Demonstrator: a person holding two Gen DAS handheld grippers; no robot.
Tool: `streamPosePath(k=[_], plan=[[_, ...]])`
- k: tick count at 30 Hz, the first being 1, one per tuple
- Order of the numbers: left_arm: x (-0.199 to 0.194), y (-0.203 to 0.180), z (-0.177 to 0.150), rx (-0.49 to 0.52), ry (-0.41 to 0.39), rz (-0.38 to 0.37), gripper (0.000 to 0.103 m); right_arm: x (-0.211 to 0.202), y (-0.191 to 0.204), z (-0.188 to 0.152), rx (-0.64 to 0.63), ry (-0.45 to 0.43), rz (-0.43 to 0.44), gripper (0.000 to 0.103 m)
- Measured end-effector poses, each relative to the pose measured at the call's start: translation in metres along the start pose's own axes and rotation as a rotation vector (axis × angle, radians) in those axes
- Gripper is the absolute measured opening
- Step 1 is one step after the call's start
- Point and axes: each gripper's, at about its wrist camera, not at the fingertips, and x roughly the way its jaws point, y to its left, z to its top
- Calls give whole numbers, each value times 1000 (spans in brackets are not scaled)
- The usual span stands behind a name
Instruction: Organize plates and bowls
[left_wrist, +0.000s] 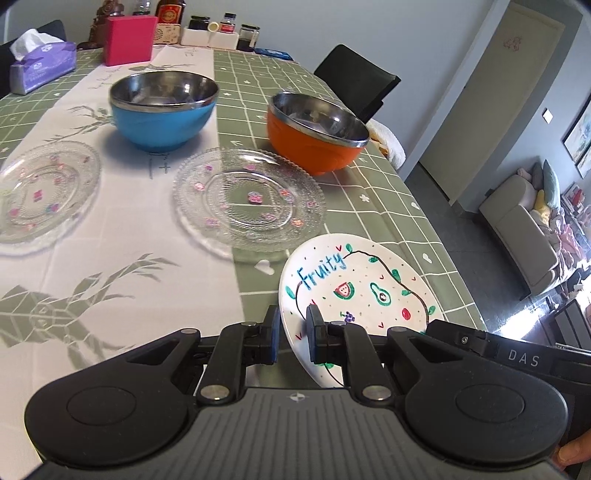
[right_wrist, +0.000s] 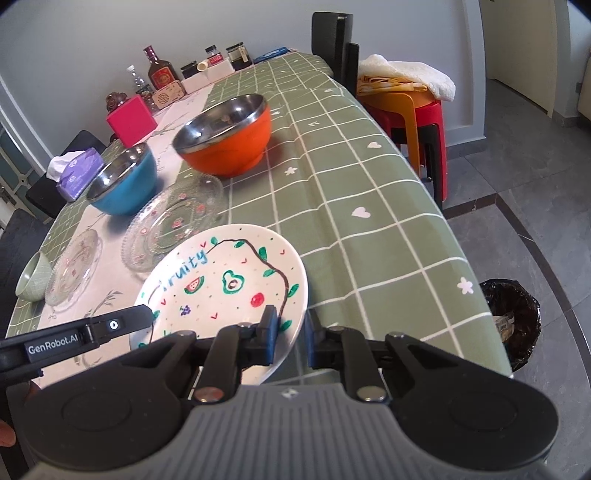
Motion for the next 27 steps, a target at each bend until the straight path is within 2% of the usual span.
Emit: streamPosePath(k=[6, 13, 21, 27], plan=[[-30, 23, -9, -32, -31, 34, 16, -8, 28, -14, -27, -5, 49, 14], [-67, 73, -24, -107, -65, 82, 16, -7, 77, -34, -82, -4, 124, 13], [-95, 135, -41, -209, -92, 153, 16, 10, 133, -59, -97, 46, 218, 13], [-106, 170, -53, -261, -101, 195, 16, 27, 168, -75, -125, 74, 242, 13]])
